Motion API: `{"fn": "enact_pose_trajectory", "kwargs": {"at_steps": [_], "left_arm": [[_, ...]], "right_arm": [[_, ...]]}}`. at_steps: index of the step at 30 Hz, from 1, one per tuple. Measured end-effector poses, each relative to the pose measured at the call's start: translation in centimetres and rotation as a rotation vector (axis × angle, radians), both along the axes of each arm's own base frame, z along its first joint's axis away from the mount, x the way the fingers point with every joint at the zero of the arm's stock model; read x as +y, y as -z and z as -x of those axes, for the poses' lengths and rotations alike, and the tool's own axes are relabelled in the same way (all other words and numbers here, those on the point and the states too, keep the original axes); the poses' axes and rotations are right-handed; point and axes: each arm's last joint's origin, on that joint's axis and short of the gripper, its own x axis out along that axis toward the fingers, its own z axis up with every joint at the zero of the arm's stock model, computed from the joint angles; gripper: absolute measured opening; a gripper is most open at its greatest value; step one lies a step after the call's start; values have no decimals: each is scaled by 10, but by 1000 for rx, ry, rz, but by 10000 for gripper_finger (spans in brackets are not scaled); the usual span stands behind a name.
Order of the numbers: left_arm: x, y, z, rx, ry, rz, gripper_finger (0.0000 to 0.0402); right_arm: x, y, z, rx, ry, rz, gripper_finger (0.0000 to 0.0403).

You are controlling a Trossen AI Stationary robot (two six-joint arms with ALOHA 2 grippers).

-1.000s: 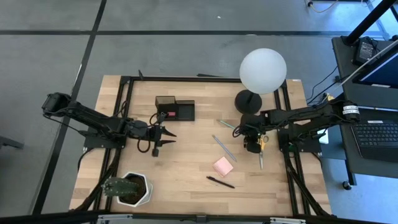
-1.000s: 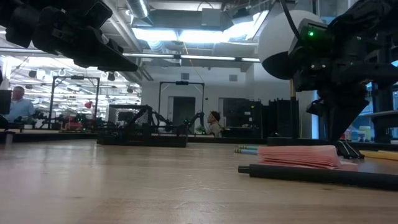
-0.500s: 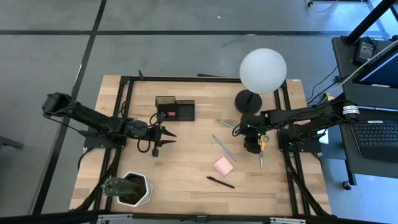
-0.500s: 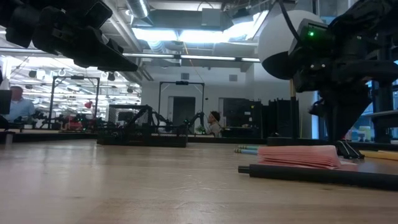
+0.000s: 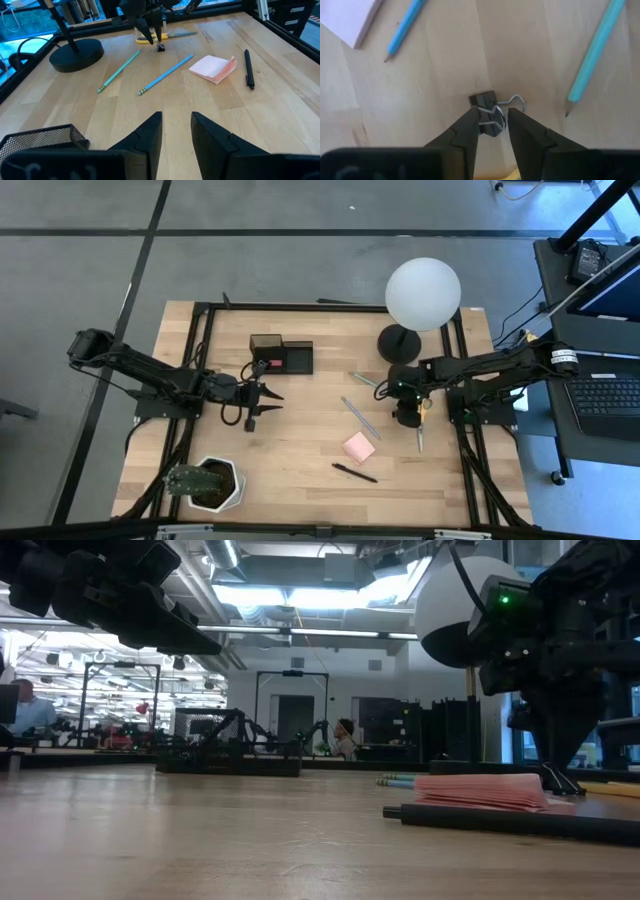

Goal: Pick and place office supplies into organizer
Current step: Put the binder clip into the desk organizer

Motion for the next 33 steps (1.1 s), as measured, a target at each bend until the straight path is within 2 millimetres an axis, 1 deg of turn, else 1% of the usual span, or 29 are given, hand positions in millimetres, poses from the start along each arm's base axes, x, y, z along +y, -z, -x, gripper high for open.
{"fn": "enact_pose_trajectory", "kwargs": {"at_steps": [6,9,12,21,28,31,33], "left_arm": [[0,0,0,0,-1,0,97],[0,0,0,0,-1,0,97],[0,0,0,0,0,0,97],[0,0,0,0,-1,0,97],[0,0,0,1,0,-1,97],[0,0,0,1,0,-1,97],[0,0,0,1,0,-1,97]], "right_arm": [[-1,0,0,2,7,24,108],[-1,0,0,2,6,21,100],[0,0,0,2,4,17,82],[1,-1,-1,-17,-11,-17,8],[1,-1,-2,-26,-11,-22,4],[0,-2,-8,-93,1,-5,3],[-1,-5,-16,-179,15,-1,2]]}}
